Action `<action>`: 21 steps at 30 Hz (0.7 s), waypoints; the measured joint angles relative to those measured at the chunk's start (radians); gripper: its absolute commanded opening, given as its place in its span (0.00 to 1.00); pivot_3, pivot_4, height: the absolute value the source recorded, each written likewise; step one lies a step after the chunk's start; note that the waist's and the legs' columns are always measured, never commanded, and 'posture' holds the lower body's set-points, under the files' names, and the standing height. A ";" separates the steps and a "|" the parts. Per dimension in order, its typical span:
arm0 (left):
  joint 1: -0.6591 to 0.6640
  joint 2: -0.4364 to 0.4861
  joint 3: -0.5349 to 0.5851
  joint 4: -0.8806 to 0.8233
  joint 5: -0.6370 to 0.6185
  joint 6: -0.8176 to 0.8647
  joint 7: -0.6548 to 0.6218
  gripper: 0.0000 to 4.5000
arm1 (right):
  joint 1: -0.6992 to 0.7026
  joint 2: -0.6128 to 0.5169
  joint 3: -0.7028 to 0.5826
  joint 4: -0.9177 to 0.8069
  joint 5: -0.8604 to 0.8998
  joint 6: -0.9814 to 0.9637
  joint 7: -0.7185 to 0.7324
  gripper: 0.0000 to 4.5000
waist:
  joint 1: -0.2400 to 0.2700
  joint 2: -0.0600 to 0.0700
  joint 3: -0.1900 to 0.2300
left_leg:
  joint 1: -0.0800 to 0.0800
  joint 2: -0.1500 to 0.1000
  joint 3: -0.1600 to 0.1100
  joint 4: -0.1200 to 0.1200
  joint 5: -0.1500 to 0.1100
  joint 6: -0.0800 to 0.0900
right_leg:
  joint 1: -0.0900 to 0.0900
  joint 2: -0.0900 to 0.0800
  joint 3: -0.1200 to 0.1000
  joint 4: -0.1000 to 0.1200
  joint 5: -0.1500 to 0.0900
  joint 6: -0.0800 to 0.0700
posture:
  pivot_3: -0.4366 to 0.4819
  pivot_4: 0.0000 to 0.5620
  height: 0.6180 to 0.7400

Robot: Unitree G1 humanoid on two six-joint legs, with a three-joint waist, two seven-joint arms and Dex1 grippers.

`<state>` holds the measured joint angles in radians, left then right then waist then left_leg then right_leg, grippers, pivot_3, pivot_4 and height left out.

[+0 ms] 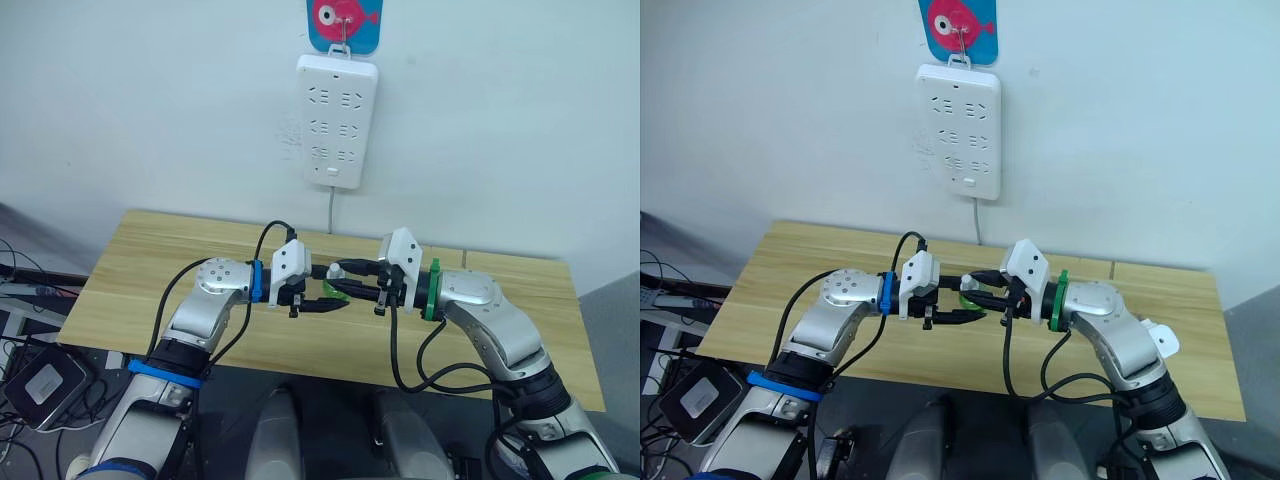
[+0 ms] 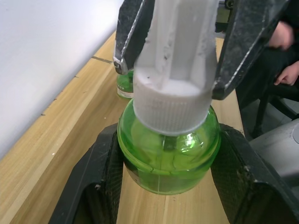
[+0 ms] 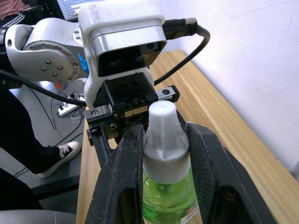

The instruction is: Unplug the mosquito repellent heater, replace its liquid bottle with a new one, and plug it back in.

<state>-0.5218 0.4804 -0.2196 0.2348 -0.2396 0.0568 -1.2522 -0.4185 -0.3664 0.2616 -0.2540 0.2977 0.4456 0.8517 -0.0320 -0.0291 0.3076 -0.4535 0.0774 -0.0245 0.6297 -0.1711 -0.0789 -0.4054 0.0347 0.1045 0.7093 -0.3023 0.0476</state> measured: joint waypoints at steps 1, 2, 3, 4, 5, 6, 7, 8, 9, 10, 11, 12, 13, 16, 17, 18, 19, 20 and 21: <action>0.000 0.000 0.000 0.000 0.001 0.000 0.000 0.50 | 0.000 -0.001 0.000 0.002 0.000 -0.001 0.002 0.22 | 0.000 0.000 0.000 | 0.000 0.000 0.000 0.000 0.000 0.000 | 0.000 0.000 0.000 0.000 0.000 0.000 | 0.47 0.45 1.00; 0.001 0.000 -0.001 0.000 0.002 0.000 0.000 0.50 | -0.002 -0.002 0.000 0.005 0.001 -0.002 0.005 0.22 | 0.000 0.000 0.000 | 0.000 0.000 0.000 0.000 0.000 0.000 | 0.000 0.000 0.000 0.001 0.000 0.000 | 0.47 0.45 1.00; 0.002 0.000 -0.001 -0.001 0.002 0.000 0.000 0.50 | -0.006 -0.002 0.000 0.009 0.001 -0.002 0.011 0.22 | 0.000 0.000 0.000 | 0.000 0.000 0.000 0.000 0.000 0.000 | 0.000 0.000 0.000 0.001 0.000 0.000 | 0.48 0.45 1.00; 0.003 0.000 0.000 -0.002 0.001 0.000 -0.001 0.50 | -0.011 -0.003 -0.001 0.015 0.005 -0.002 0.018 0.22 | 0.000 0.000 0.000 | 0.000 0.000 0.000 0.000 0.000 0.000 | 0.000 0.000 0.000 0.001 0.000 0.000 | 0.48 0.45 1.00; 0.004 0.001 0.000 -0.004 0.001 0.000 -0.002 0.50 | -0.015 -0.004 -0.001 0.020 0.010 0.000 0.023 0.22 | 0.000 0.000 0.000 | 0.000 0.000 0.000 0.000 0.000 0.000 | 0.000 0.000 0.000 0.002 0.000 0.000 | 0.48 0.45 1.00; 0.010 0.004 0.001 -0.014 -0.002 0.002 -0.004 0.50 | -0.024 -0.005 -0.003 0.029 0.022 0.004 0.040 0.22 | 0.000 0.000 0.000 | 0.000 0.000 -0.001 0.000 0.000 0.000 | 0.000 0.000 -0.001 0.002 0.000 0.000 | 0.48 0.45 1.00; 0.017 0.009 0.002 -0.029 -0.006 0.002 -0.009 0.50 | -0.034 -0.010 -0.004 0.038 0.037 0.006 0.061 0.22 | 0.000 0.000 0.000 | 0.000 0.000 -0.001 0.000 0.000 0.000 | 0.000 0.000 -0.001 0.002 0.000 0.000 | 0.48 0.44 1.00; 0.025 0.017 0.002 -0.045 -0.010 0.001 -0.020 0.50 | -0.048 -0.018 -0.004 0.051 0.048 0.006 0.096 0.22 | 0.000 0.000 0.000 | 0.000 0.000 -0.001 0.000 0.000 0.000 | 0.000 0.000 -0.001 0.002 0.000 -0.001 | 0.48 0.44 1.00; 0.035 0.027 0.003 -0.065 -0.015 -0.001 -0.031 0.50 | -0.066 -0.026 0.000 0.069 0.059 0.004 0.138 0.22 | 0.000 0.000 0.000 | 0.000 0.000 -0.001 0.000 0.000 0.000 | 0.000 0.000 -0.001 0.002 0.000 -0.001 | 0.48 0.44 1.00; 0.047 0.037 0.000 -0.087 -0.020 -0.002 -0.051 0.50 | -0.092 -0.039 0.008 0.092 0.070 -0.003 0.196 0.22 | -0.001 0.000 0.000 | 0.001 0.000 0.000 0.000 0.000 0.000 | 0.000 0.000 -0.001 0.002 0.000 -0.001 | 0.48 0.44 1.00; 0.058 0.047 -0.002 -0.107 -0.025 -0.002 -0.066 0.50 | -0.113 -0.049 0.019 0.113 0.078 -0.012 0.243 0.22 | -0.001 0.000 0.000 | 0.001 0.000 -0.001 0.000 0.000 0.000 | 0.000 0.000 -0.001 0.002 0.000 -0.001 | 0.49 0.43 1.00; 0.072 0.058 -0.009 -0.128 -0.029 -0.009 -0.089 0.50 | -0.137 -0.053 0.032 0.144 0.082 -0.029 0.305 0.22 | -0.002 0.000 0.000 | 0.001 0.000 -0.001 0.000 0.000 0.000 | 0.000 0.000 -0.001 0.002 -0.001 -0.001 | 0.49 0.43 1.00; 0.085 0.071 -0.014 -0.144 -0.031 -0.025 -0.111 0.50 | -0.161 -0.053 0.047 0.177 0.085 -0.043 0.366 0.22 | -0.002 0.000 0.000 | 0.001 0.000 -0.001 0.000 0.000 0.000 | 0.000 0.000 -0.001 0.003 -0.001 -0.002 | 0.49 0.43 1.00; 0.103 0.098 -0.037 -0.157 -0.030 -0.078 -0.175 0.50 | -0.231 -0.043 0.105 0.297 0.082 -0.115 0.534 0.22 | 0.000 0.000 -0.001 | 0.002 0.000 -0.001 0.000 0.001 0.000 | 0.000 0.001 -0.003 0.004 -0.002 -0.003 | 0.51 0.41 1.00; 0.106 0.101 -0.048 -0.157 -0.028 -0.092 -0.190 0.50 | -0.247 -0.041 0.124 0.329 0.074 -0.154 0.580 0.22 | 0.000 0.000 -0.001 | 0.001 0.000 -0.002 0.000 0.001 0.000 | 0.000 0.001 -0.003 0.004 -0.002 -0.003 | 0.51 0.41 1.00; 0.111 0.104 -0.056 -0.157 -0.024 -0.101 -0.201 0.50 | -0.266 -0.036 0.144 0.366 0.061 -0.199 0.620 0.22 | 0.000 0.000 -0.001 | 0.001 0.000 -0.002 0.000 0.001 0.000 | 0.000 0.000 -0.003 0.004 -0.002 -0.003 | 0.51 0.41 1.00; 0.114 0.106 -0.060 -0.154 -0.019 -0.108 -0.205 0.50 | -0.291 -0.025 0.159 0.410 0.042 -0.248 0.659 0.22 | 0.001 0.000 -0.001 | 0.001 0.000 -0.002 0.000 0.001 0.000 | 0.000 0.000 -0.003 0.004 -0.002 -0.003 | 0.51 0.41 1.00; 0.114 0.107 -0.060 -0.152 -0.017 -0.109 -0.204 0.50 | -0.307 -0.019 0.166 0.435 0.035 -0.271 0.673 0.22 | 0.001 0.000 -0.001 | 0.001 0.000 -0.002 0.000 0.001 0.000 | 0.000 0.000 -0.003 0.004 -0.002 -0.003 | 0.53 0.41 1.00; 0.112 0.109 -0.056 -0.150 -0.016 -0.109 -0.202 0.50 | -0.322 -0.013 0.169 0.460 0.035 -0.286 0.682 0.22 | 0.002 0.000 -0.001 | 0.001 0.000 -0.002 0.000 0.001 0.000 | 0.000 0.000 -0.003 0.004 -0.002 -0.003 | 0.53 0.40 1.00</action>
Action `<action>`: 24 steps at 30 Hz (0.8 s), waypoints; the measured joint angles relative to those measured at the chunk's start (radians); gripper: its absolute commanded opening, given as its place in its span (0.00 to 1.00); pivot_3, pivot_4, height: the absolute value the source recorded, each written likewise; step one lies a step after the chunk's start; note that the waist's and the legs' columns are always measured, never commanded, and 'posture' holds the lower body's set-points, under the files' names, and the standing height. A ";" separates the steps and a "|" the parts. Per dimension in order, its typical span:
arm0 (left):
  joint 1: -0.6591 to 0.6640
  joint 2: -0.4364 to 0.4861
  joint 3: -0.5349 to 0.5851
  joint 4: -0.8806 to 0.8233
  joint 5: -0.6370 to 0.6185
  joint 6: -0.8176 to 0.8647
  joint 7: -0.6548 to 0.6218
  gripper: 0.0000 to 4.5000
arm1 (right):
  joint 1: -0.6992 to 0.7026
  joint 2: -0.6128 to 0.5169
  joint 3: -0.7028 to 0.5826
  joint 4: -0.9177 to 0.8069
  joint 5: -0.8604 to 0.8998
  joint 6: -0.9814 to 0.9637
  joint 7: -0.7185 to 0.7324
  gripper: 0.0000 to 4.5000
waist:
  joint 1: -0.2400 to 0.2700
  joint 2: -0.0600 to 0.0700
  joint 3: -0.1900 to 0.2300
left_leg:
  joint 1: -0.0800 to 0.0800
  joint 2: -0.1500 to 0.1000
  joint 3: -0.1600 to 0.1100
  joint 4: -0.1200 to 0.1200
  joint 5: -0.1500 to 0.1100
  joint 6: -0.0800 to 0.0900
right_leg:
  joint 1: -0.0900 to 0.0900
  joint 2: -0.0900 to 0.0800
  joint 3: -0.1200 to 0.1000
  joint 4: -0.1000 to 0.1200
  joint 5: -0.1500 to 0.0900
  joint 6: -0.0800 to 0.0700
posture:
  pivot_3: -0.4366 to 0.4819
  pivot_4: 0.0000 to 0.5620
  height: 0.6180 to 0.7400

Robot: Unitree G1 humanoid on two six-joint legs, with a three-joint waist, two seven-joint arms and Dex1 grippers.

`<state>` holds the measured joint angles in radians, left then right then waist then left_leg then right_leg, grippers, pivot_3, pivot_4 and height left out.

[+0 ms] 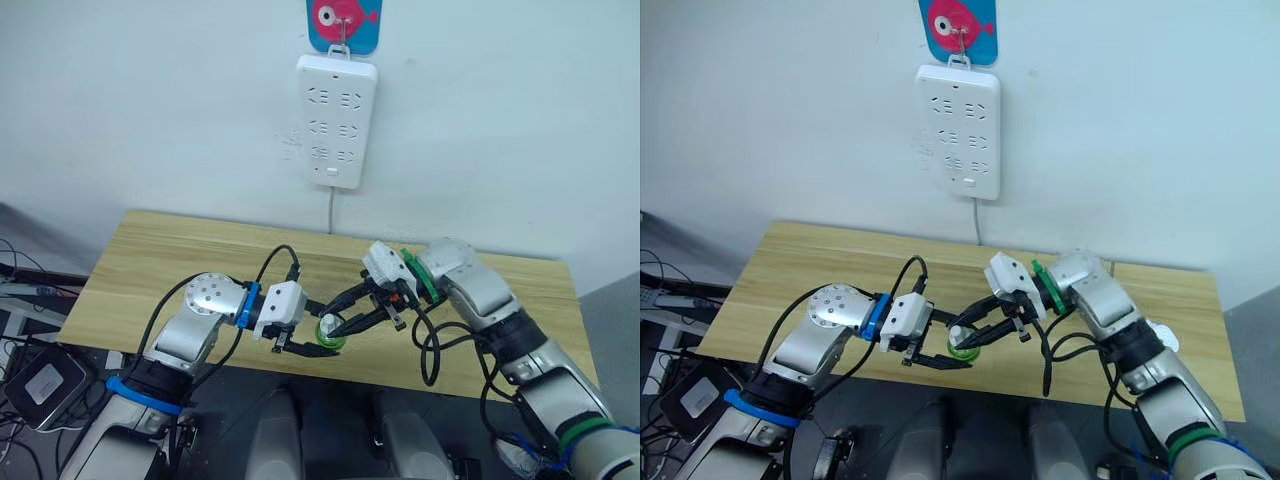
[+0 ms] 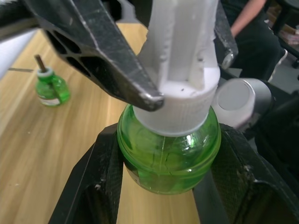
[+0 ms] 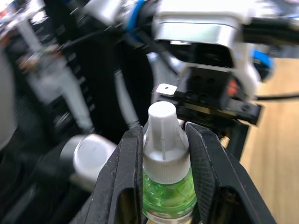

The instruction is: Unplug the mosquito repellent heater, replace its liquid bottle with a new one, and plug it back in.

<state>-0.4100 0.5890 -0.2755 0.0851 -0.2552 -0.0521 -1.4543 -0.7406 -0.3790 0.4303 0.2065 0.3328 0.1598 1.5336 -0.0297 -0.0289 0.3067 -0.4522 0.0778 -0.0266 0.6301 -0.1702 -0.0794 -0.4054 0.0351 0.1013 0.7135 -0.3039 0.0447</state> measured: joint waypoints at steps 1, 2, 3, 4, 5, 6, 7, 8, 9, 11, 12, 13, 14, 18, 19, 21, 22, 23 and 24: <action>-0.003 0.001 0.006 0.003 0.001 0.000 0.002 0.50 | -0.014 0.006 0.000 0.022 0.000 -0.008 0.006 0.29 | 0.001 0.000 0.000 | 0.000 0.000 0.000 0.000 0.000 0.000 | 0.000 0.000 0.000 0.000 0.000 0.000 | 0.53 0.40 1.00; -0.007 0.001 0.009 0.005 0.001 0.001 0.004 0.50 | -0.027 0.009 0.000 0.039 0.000 -0.016 0.010 0.38 | 0.001 0.000 0.000 | 0.000 0.000 0.000 0.000 0.001 -0.001 | 0.000 0.000 0.000 0.000 0.000 0.000 | 0.53 0.40 1.00; -0.009 0.001 0.010 0.004 0.002 0.001 0.006 0.50 | -0.041 0.008 -0.002 0.056 0.000 -0.020 0.011 0.45 | 0.002 0.000 0.000 | 0.000 0.000 -0.001 0.000 0.001 -0.001 | 0.000 0.000 -0.001 0.000 0.000 0.000 | 0.53 0.40 1.00; -0.009 -0.001 0.011 0.005 0.002 0.001 0.010 0.50 | -0.049 0.002 -0.005 0.067 0.000 -0.020 0.011 0.54 | 0.002 0.000 0.000 | 0.000 0.000 -0.001 0.000 0.001 -0.001 | 0.000 0.000 -0.001 0.000 0.000 0.000 | 0.53 0.40 1.00; -0.009 -0.005 0.011 0.004 0.002 0.001 0.015 0.50 | -0.053 -0.005 -0.006 0.075 0.000 -0.020 0.011 0.61 | 0.003 0.000 0.000 | 0.000 0.000 -0.001 0.000 0.001 -0.001 | 0.000 -0.001 -0.001 0.000 0.000 0.000 | 0.53 0.40 1.00; -0.006 -0.008 0.009 0.004 0.002 0.001 0.021 0.50 | -0.053 -0.018 -0.016 0.081 -0.001 -0.018 0.008 0.69 | 0.004 0.000 0.000 | 0.000 0.000 -0.001 0.000 0.001 -0.001 | 0.000 -0.001 -0.001 0.000 0.000 0.000 | 0.52 0.40 1.00; -0.002 -0.010 0.007 0.004 0.002 0.000 0.022 0.50 | -0.050 -0.039 -0.028 0.085 -0.003 -0.015 0.001 0.78 | 0.005 0.000 0.000 | 0.000 0.000 -0.001 0.000 0.001 -0.001 | 0.000 -0.001 -0.001 0.000 0.000 0.000 | 0.52 0.40 1.00; 0.004 -0.017 0.006 0.003 0.002 0.000 0.025 0.50 | -0.041 -0.064 -0.053 0.086 -0.006 -0.014 -0.012 0.85 | 0.007 0.000 0.000 | 0.000 -0.001 -0.001 0.000 0.001 -0.001 | 0.000 -0.001 -0.001 0.000 0.000 0.000 | 0.52 0.40 1.00; 0.012 -0.024 0.006 0.004 0.001 0.001 0.029 0.50 | -0.028 -0.094 -0.080 0.085 -0.006 -0.011 -0.026 0.94 | 0.010 0.000 0.000 | 0.000 -0.001 -0.001 0.000 0.001 -0.001 | 0.000 -0.001 -0.001 0.000 0.000 0.000 | 0.52 0.40 1.00; 0.016 -0.026 0.006 0.007 0.001 0.002 0.041 0.50 | 0.012 -0.142 -0.128 0.074 -0.006 0.007 -0.055 0.99 | 0.010 0.000 -0.001 | 0.000 -0.001 -0.001 0.000 0.001 -0.001 | 0.000 -0.001 -0.001 0.000 0.000 0.000 | 0.51 0.40 1.00; 0.013 -0.028 0.007 0.010 0.001 0.005 0.051 0.50 | 0.043 -0.162 -0.147 0.054 -0.006 0.021 -0.072 0.99 | 0.009 0.000 -0.001 | 0.000 0.000 -0.001 0.000 0.001 -0.001 | 0.000 -0.001 -0.001 0.001 0.000 0.000 | 0.50 0.40 1.00; 0.012 -0.029 0.010 0.014 0.000 0.008 0.061 0.50 | 0.078 -0.177 -0.161 0.027 -0.005 0.034 -0.087 0.99 | 0.008 0.000 -0.001 | 0.000 0.000 -0.001 0.000 0.001 -0.001 | 0.000 -0.001 -0.001 0.001 0.000 0.000 | 0.50 0.40 1.00; 0.008 -0.034 0.015 0.026 -0.001 0.017 0.076 0.50 | 0.123 -0.193 -0.178 -0.018 -0.002 0.054 -0.115 0.99 | 0.005 0.000 -0.001 | 0.000 0.000 -0.001 0.000 0.001 -0.001 | 0.000 -0.001 -0.001 0.001 0.000 0.000 | 0.50 0.40 1.00; -0.016 -0.066 0.057 0.070 -0.010 0.067 0.155 0.50 | 0.265 -0.194 -0.235 -0.242 0.017 0.184 -0.269 0.99 | -0.004 0.000 -0.002 | 0.000 -0.001 -0.001 0.000 0.001 -0.002 | 0.000 -0.001 0.000 0.003 0.000 0.000 | 0.48 0.41 1.00; -0.026 -0.076 0.065 0.077 -0.011 0.072 0.171 0.50 | 0.282 -0.181 -0.238 -0.295 0.025 0.213 -0.309 0.99 | -0.007 0.000 -0.002 | 0.000 0.000 -0.001 0.000 0.002 -0.003 | 0.000 0.000 0.000 0.003 0.000 0.000 | 0.48 0.41 1.00; -0.038 -0.085 0.074 0.080 -0.011 0.080 0.196 0.50 | 0.303 -0.131 -0.242 -0.388 0.030 0.252 -0.403 0.99 | -0.012 0.000 -0.003 | 0.001 0.000 -0.002 0.000 0.003 -0.004 | 0.000 0.001 0.000 0.003 0.000 -0.001 | 0.48 0.41 1.00; -0.039 -0.086 0.076 0.082 -0.011 0.085 0.202 0.50 | 0.309 -0.096 -0.240 -0.422 0.022 0.263 -0.455 0.99 | -0.014 0.000 -0.004 | 0.001 0.000 -0.002 0.000 0.004 -0.004 | 0.000 0.001 0.000 0.004 0.000 -0.001 | 0.47 0.42 1.00; -0.039 -0.086 0.076 0.084 -0.011 0.088 0.205 0.50 | 0.313 -0.064 -0.229 -0.444 0.005 0.266 -0.503 0.99 | -0.015 0.000 -0.004 | 0.001 0.000 -0.003 0.000 0.004 -0.004 | 0.000 0.001 -0.001 0.004 0.000 -0.001 | 0.47 0.42 1.00; -0.038 -0.086 0.076 0.084 -0.011 0.089 0.206 0.50 | 0.315 -0.041 -0.210 -0.455 -0.007 0.267 -0.540 0.99 | -0.015 0.000 -0.004 | 0.001 0.000 -0.003 0.000 0.005 -0.005 | 0.000 0.001 -0.001 0.004 0.000 -0.001 | 0.47 0.42 1.00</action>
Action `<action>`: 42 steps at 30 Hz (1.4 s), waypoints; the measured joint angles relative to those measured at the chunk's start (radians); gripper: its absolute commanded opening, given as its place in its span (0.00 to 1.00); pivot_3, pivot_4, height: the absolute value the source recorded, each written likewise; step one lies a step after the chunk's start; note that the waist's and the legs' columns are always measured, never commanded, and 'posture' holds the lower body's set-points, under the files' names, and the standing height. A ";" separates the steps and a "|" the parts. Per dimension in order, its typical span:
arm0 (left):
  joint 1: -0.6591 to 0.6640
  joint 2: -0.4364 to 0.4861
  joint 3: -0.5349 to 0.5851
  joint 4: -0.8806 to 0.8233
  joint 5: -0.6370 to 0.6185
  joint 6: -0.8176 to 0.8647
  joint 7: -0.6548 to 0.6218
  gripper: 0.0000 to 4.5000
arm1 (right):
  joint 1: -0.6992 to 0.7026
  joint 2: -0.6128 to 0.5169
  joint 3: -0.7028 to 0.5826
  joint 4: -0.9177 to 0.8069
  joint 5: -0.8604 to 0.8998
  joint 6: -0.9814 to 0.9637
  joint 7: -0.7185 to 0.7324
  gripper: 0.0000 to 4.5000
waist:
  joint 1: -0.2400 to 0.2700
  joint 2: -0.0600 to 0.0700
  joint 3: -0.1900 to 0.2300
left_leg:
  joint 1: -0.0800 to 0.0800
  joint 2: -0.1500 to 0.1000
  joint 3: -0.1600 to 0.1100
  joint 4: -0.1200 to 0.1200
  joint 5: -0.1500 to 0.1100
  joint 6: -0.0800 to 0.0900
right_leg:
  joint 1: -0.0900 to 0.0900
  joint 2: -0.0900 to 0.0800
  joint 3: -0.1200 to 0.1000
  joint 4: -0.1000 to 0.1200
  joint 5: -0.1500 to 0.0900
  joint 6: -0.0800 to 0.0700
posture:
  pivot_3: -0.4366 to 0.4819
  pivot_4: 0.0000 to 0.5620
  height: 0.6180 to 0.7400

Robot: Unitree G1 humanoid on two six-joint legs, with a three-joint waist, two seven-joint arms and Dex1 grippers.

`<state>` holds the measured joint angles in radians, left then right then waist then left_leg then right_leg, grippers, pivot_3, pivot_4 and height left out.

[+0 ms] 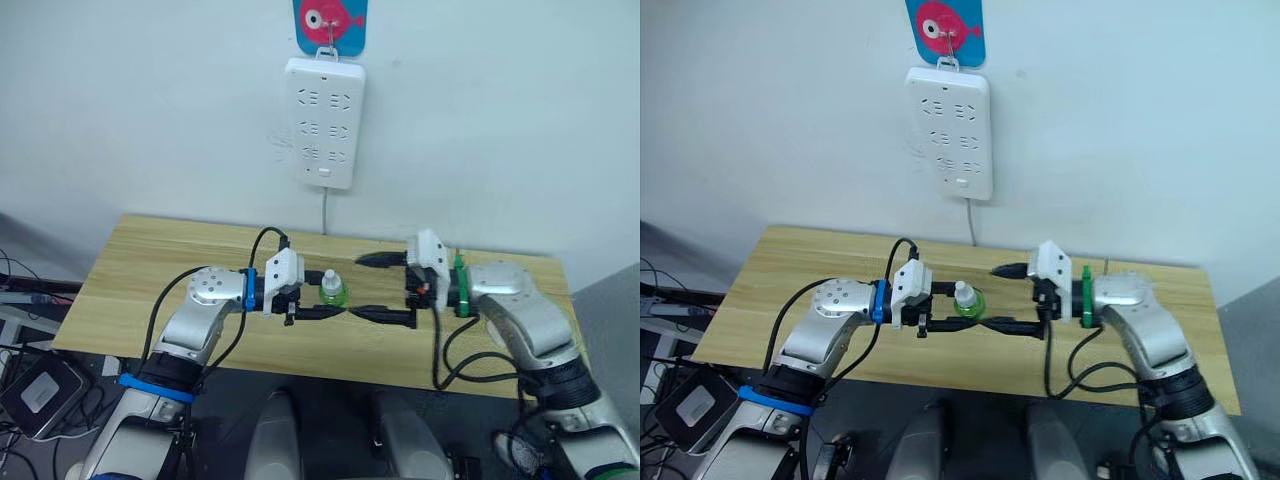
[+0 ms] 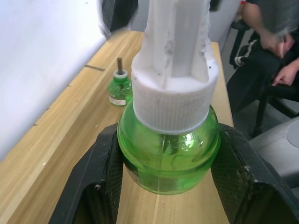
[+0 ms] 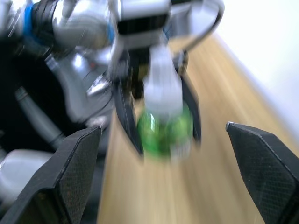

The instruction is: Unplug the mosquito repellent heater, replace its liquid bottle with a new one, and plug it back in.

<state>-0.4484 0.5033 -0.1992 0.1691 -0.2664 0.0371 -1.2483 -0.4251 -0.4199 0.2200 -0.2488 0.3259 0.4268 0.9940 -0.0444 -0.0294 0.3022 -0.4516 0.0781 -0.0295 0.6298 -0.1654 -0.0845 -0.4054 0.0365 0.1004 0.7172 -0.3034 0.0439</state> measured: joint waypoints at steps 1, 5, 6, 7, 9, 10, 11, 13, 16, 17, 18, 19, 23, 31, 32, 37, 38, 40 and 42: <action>0.000 0.000 0.000 0.000 0.000 0.000 0.001 0.50 | 0.003 0.013 0.019 -0.005 -0.012 0.001 -0.024 0.99 | 0.001 0.000 0.000 | 0.000 0.000 0.000 0.000 0.000 0.000 | 0.000 0.000 0.000 0.000 0.000 0.000 | 0.47 0.42 1.00; 0.001 0.001 0.000 0.002 0.001 0.001 -0.002 0.50 | -0.027 0.107 0.062 0.043 -0.076 0.000 -0.140 0.99 | 0.004 0.000 0.000 | 0.000 0.000 0.001 0.000 0.001 0.000 | 0.000 0.000 0.000 0.000 0.000 0.000 | 0.48 0.43 1.00; 0.001 0.001 0.000 0.002 0.001 0.001 -0.003 0.50 | -0.041 0.128 0.070 0.059 -0.091 -0.001 -0.170 0.99 | 0.004 0.000 0.000 | 0.000 0.000 0.000 0.000 0.001 0.000 | 0.000 0.000 0.000 0.000 0.000 0.000 | 0.48 0.43 1.00; 0.000 0.000 0.000 0.001 0.001 0.002 -0.004 0.50 | -0.048 0.134 0.074 0.067 -0.106 -0.001 -0.190 0.99 | 0.005 0.000 0.000 | 0.000 0.000 0.000 0.000 0.001 0.000 | 0.000 0.000 0.000 0.000 0.000 0.000 | 0.48 0.43 1.00; -0.001 0.001 0.001 0.002 0.002 0.007 -0.001 0.50 | -0.052 0.134 0.074 0.075 -0.109 -0.001 -0.209 0.99 | 0.010 0.000 0.000 | 0.000 0.000 0.000 0.000 0.001 0.000 | 0.000 0.000 0.000 -0.001 0.000 0.000 | 0.48 0.43 1.00; -0.001 0.001 0.001 0.002 0.002 0.010 -0.001 0.50 | -0.052 0.133 0.074 0.075 -0.108 -0.001 -0.210 0.99 | 0.013 0.000 0.000 | 0.000 0.000 0.000 -0.001 0.001 0.000 | 0.000 0.000 0.000 -0.001 0.000 0.000 | 0.48 0.43 1.00; -0.001 0.001 0.001 0.001 0.002 0.013 -0.002 0.50 | -0.052 0.128 0.074 0.075 -0.107 -0.001 -0.210 0.99 | 0.014 0.000 0.000 | 0.000 0.000 0.000 -0.001 0.001 0.000 | 0.000 0.000 0.000 -0.001 0.000 0.000 | 0.48 0.43 1.00; 0.002 0.004 0.000 0.000 0.003 0.018 -0.003 0.50 | -0.044 0.105 0.068 0.061 -0.093 0.002 -0.203 0.99 | 0.014 0.000 0.000 | -0.001 0.000 0.000 -0.001 0.001 0.000 | 0.000 0.000 0.000 -0.001 0.000 0.000 | 0.48 0.43 1.00; 0.005 0.005 0.000 -0.002 0.003 0.020 -0.003 0.50 | -0.015 0.036 0.030 0.023 -0.033 0.030 -0.159 0.99 | 0.015 0.000 0.000 | -0.001 0.000 0.000 -0.001 0.001 0.000 | 0.000 0.000 0.000 -0.001 0.000 0.000 | 0.47 0.44 1.00; 0.005 0.006 0.001 -0.002 0.003 0.020 -0.003 0.50 | -0.010 0.010 0.014 0.010 -0.016 0.042 -0.144 0.99 | 0.014 0.000 0.000 | 0.000 0.000 0.000 -0.001 0.001 0.000 | 0.000 0.000 0.000 -0.001 0.000 0.000 | 0.47 0.44 1.00; 0.005 0.008 0.001 -0.001 0.003 0.020 -0.006 0.50 | -0.007 -0.011 -0.009 0.004 -0.003 0.052 -0.137 0.99 | 0.014 0.000 0.000 | 0.000 0.000 0.000 -0.001 0.001 0.000 | 0.000 0.000 0.000 -0.001 0.000 0.000 | 0.47 0.44 1.00; 0.006 0.008 0.001 -0.002 0.003 0.020 -0.010 0.50 | -0.004 -0.042 -0.040 -0.002 0.015 0.070 -0.127 0.99 | 0.013 0.000 0.000 | 0.000 0.000 0.001 -0.001 0.001 0.000 | 0.000 0.000 0.000 -0.001 0.000 0.000 | 0.46 0.44 1.00; 0.007 0.012 0.001 -0.001 0.003 0.020 -0.011 0.50 | 0.005 -0.123 -0.072 -0.038 0.052 0.099 -0.075 0.99 | 0.011 0.000 0.000 | 0.000 0.000 0.000 -0.001 0.001 0.000 | 0.000 0.000 0.000 -0.001 0.000 0.000 | 0.46 0.44 1.00; 0.003 0.008 -0.001 -0.001 0.003 0.020 -0.014 0.50 | -0.002 -0.026 0.023 -0.056 0.065 0.120 -0.082 0.99 | 0.005 0.000 0.000 | 0.000 0.000 0.000 -0.001 0.001 0.000 | 0.000 0.001 0.000 -0.001 0.000 0.000 | 0.47 0.44 1.00; 0.003 0.008 -0.001 -0.001 0.003 0.020 -0.017 0.50 | -0.014 -0.004 0.045 -0.041 0.044 0.107 -0.094 0.99 | 0.005 0.000 0.000 | 0.000 0.000 0.000 -0.001 0.001 0.000 | 0.000 0.001 0.000 -0.001 0.000 0.000 | 0.47 0.44 1.00; 0.003 0.008 -0.002 -0.001 0.004 0.021 -0.026 0.50 | -0.060 0.065 0.091 0.064 -0.055 0.021 -0.156 0.99 | 0.007 0.000 0.000 | 0.000 0.000 0.000 0.000 0.001 0.000 | 0.000 0.001 0.000 -0.001 0.000 0.000 | 0.48 0.45 1.00; 0.003 0.008 -0.002 -0.001 0.004 0.022 -0.026 0.50 | -0.063 0.075 0.094 0.075 -0.063 0.014 -0.164 0.99 | 0.008 0.000 0.000 | 0.000 0.000 0.000 -0.001 0.001 0.000 | 0.000 0.001 0.000 -0.001 0.000 0.000 | 0.48 0.45 1.00; 0.004 0.009 -0.002 -0.002 0.004 0.024 -0.027 0.50 | -0.065 0.080 0.094 0.085 -0.069 0.007 -0.167 0.99 | 0.011 0.000 0.000 | -0.001 0.000 0.000 -0.001 0.001 0.000 | 0.000 0.001 0.000 -0.001 0.000 0.000 | 0.48 0.45 1.00; 0.006 0.009 -0.002 -0.003 0.004 0.024 -0.027 0.50 | -0.065 0.077 0.094 0.088 -0.069 0.005 -0.166 0.99 | 0.012 0.000 0.000 | -0.001 0.000 0.000 -0.001 0.001 0.000 | 0.000 0.001 0.000 -0.002 0.000 0.000 | 0.47 0.45 1.00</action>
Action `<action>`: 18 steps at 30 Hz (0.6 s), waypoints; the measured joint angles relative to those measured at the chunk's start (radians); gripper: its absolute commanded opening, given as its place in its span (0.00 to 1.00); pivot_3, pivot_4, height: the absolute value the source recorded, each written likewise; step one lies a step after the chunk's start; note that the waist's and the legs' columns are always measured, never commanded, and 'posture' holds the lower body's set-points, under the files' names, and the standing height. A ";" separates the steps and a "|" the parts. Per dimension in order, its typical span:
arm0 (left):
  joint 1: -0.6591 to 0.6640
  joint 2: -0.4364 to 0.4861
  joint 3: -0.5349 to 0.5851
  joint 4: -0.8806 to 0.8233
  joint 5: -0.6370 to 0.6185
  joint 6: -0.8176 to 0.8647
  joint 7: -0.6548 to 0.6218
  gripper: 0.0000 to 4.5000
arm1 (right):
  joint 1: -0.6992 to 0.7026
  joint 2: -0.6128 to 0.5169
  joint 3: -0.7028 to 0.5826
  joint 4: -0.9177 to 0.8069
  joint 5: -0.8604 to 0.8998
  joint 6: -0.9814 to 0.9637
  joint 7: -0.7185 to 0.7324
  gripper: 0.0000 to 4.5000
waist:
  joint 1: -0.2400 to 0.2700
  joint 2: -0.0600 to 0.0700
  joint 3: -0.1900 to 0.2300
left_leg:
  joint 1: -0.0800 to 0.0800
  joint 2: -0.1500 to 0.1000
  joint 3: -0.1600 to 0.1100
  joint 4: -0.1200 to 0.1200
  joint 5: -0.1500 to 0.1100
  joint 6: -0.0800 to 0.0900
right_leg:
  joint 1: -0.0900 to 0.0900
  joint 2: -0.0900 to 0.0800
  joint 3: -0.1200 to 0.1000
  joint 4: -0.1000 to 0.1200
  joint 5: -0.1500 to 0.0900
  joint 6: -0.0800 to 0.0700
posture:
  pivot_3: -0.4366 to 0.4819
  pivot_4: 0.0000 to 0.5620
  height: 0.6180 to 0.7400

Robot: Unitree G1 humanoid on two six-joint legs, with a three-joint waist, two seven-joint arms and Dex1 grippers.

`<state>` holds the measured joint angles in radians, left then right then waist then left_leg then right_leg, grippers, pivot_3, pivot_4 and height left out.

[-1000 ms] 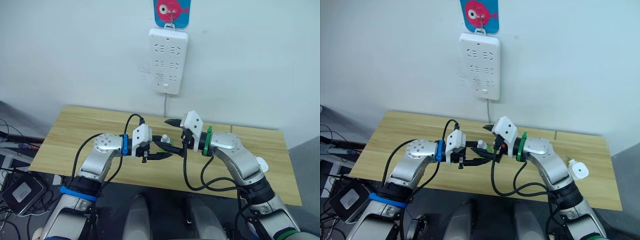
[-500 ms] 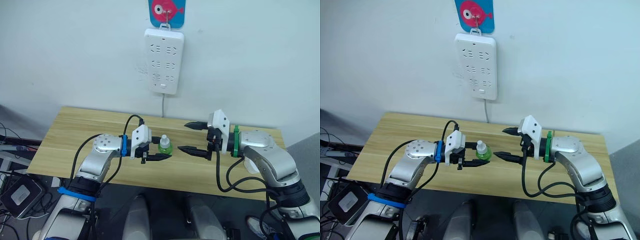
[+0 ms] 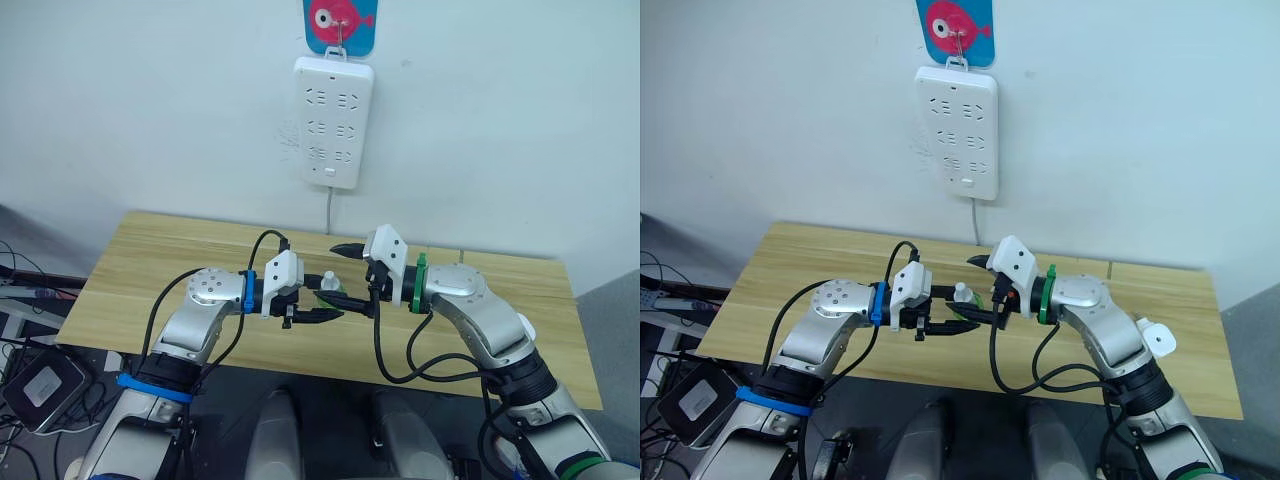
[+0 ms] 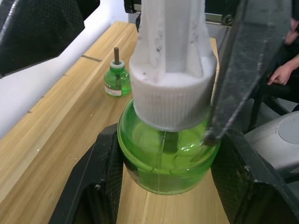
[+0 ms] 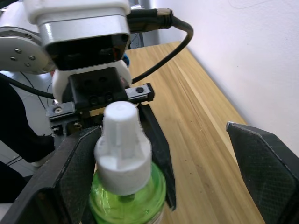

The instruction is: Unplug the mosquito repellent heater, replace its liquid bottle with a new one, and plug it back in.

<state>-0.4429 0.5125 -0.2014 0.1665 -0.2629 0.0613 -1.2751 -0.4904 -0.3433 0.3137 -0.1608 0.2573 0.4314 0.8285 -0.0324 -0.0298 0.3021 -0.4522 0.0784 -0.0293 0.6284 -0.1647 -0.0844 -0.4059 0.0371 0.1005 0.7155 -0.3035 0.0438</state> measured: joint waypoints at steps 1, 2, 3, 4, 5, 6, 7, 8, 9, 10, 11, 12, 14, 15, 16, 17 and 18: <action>0.000 0.000 0.000 0.000 0.000 0.001 0.001 0.50 | 0.000 -0.006 -0.001 0.000 0.001 -0.002 0.003 0.99 | 0.000 0.000 0.000 | 0.000 0.000 0.000 0.000 0.000 0.000 | 0.000 0.000 0.000 0.000 0.000 0.000 | 0.47 0.45 1.00; 0.000 0.000 0.000 0.000 0.000 0.001 0.003 0.50 | 0.000 -0.015 -0.006 0.000 0.003 -0.003 0.010 0.99 | 0.000 0.000 0.000 | 0.000 0.000 0.000 0.000 0.000 0.000 | 0.000 0.000 0.000 0.000 0.000 0.000 | 0.48 0.45 1.00; 0.000 0.000 0.000 0.000 0.000 0.002 0.007 0.50 | 0.000 -0.025 -0.012 0.000 0.008 -0.003 0.018 0.99 | 0.000 0.000 0.000 | 0.000 0.000 0.000 0.000 0.000 0.000 | 0.000 0.000 0.000 0.000 0.000 0.000 | 0.48 0.45 1.00; 0.000 0.000 0.000 0.000 0.000 0.004 0.013 0.50 | 0.002 -0.039 -0.019 -0.001 0.016 -0.003 0.028 0.99 | 0.001 0.000 0.000 | 0.000 0.000 0.000 0.000 0.000 0.000 | 0.000 0.000 0.000 0.000 0.000 0.000 | 0.47 0.45 1.00; 0.000 0.000 0.000 0.000 0.001 0.005 0.020 0.50 | 0.005 -0.062 -0.028 -0.003 0.032 -0.001 0.043 0.99 | 0.001 0.000 0.000 | 0.000 0.000 0.000 0.000 0.000 0.000 | 0.000 0.000 0.000 0.000 0.000 0.000 | 0.47 0.45 1.00; -0.001 -0.001 0.000 -0.001 0.001 0.005 0.020 0.50 | 0.015 -0.091 -0.041 -0.015 0.044 0.007 0.060 0.99 | 0.002 0.000 0.000 | 0.000 0.000 0.000 0.001 0.000 0.000 | 0.000 0.000 0.000 0.000 0.000 0.000 | 0.47 0.45 1.00; 0.000 0.002 0.000 -0.001 0.001 0.005 0.016 0.50 | 0.024 -0.124 -0.067 -0.019 0.050 0.017 0.069 0.99 | 0.003 0.000 0.000 | 0.000 0.000 0.000 0.001 0.000 0.000 | 0.000 0.000 0.000 0.000 0.000 0.000 | 0.46 0.46 1.00; 0.001 0.002 0.000 -0.001 0.001 0.005 0.014 0.50 | 0.039 -0.175 -0.102 -0.024 0.066 0.037 0.088 0.99 | 0.005 0.000 0.000 | 0.000 -0.001 0.000 0.001 0.000 0.000 | 0.000 -0.001 0.000 0.000 0.000 0.000 | 0.46 0.46 1.00; 0.004 0.008 0.000 -0.001 0.000 0.004 0.011 0.50 | 0.051 -0.222 -0.128 -0.032 0.082 0.056 0.107 0.99 | 0.005 0.000 0.000 | 0.000 -0.001 0.000 0.001 0.000 0.000 | 0.000 -0.001 0.000 0.000 0.000 0.000 | 0.46 0.45 1.00; 0.006 0.014 0.000 0.000 0.001 0.004 0.008 0.50 | 0.055 -0.246 -0.147 -0.037 0.091 0.069 0.120 0.99 | 0.003 0.000 0.000 | 0.000 -0.001 0.000 0.000 0.000 0.000 | 0.000 -0.001 0.000 -0.001 0.000 0.000 | 0.46 0.45 1.00; 0.005 0.014 0.000 0.000 0.001 0.003 0.005 0.50 | 0.059 -0.261 -0.159 -0.048 0.106 0.082 0.135 0.99 | 0.001 0.000 0.000 | 0.000 -0.001 0.000 0.000 0.000 0.000 | 0.000 -0.001 0.000 0.000 0.000 0.000 | 0.46 0.45 1.00; 0.004 0.011 0.000 0.000 0.001 0.002 0.001 0.50 | 0.066 -0.270 -0.159 -0.068 0.121 0.089 0.150 0.99 | -0.004 0.000 0.000 | 0.001 0.000 0.000 0.000 0.000 0.000 | 0.000 0.000 0.000 0.000 0.000 0.000 | 0.45 0.45 1.00; 0.001 0.008 0.000 0.000 0.001 0.001 -0.001 0.50 | 0.070 -0.265 -0.160 -0.089 0.164 0.121 0.170 0.91 | -0.011 0.000 0.000 | 0.000 0.001 0.000 0.000 0.000 0.000 | 0.000 0.002 0.000 0.000 0.000 0.000 | 0.45 0.45 1.00; -0.002 0.007 0.000 0.000 0.001 0.001 -0.001 0.50 | 0.070 -0.256 -0.162 -0.097 0.186 0.139 0.172 0.85 | -0.014 0.000 0.000 | 0.001 0.001 0.000 0.000 0.000 0.000 | 0.000 0.002 0.000 0.000 0.000 0.000 | 0.45 0.45 1.00; -0.003 0.006 0.000 0.000 0.001 0.001 -0.001 0.50 | 0.068 -0.245 -0.165 -0.103 0.203 0.155 0.172 0.79 | -0.015 0.000 0.000 | 0.000 0.001 0.000 0.000 0.000 0.000 | 0.000 0.002 0.000 0.000 0.000 0.000 | 0.45 0.45 1.00; -0.003 0.006 0.000 0.000 0.001 0.001 -0.001 0.50 | 0.059 -0.227 -0.166 -0.110 0.220 0.176 0.166 0.71 | -0.017 0.000 0.000 | 0.000 0.001 0.000 0.000 0.000 0.000 | 0.000 0.002 0.001 0.000 0.000 0.000 | 0.45 0.45 1.00; -0.004 0.005 -0.001 0.001 0.001 0.001 -0.002 0.50 | 0.043 -0.202 -0.165 -0.119 0.238 0.200 0.152 0.64 | -0.020 0.000 0.000 | 0.000 0.001 0.000 0.000 0.000 0.000 | 0.000 0.002 0.001 0.000 0.000 0.000 | 0.45 0.45 1.00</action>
<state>-0.4469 0.5174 -0.2022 0.1671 -0.2621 0.0623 -1.2768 -0.4476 -0.5456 0.1491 -0.2795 0.4954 0.6309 0.9806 -0.0521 -0.0297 0.3021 -0.4519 0.0796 -0.0290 0.6287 -0.1647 -0.0843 -0.4058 0.0387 0.1017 0.7156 -0.3035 0.0437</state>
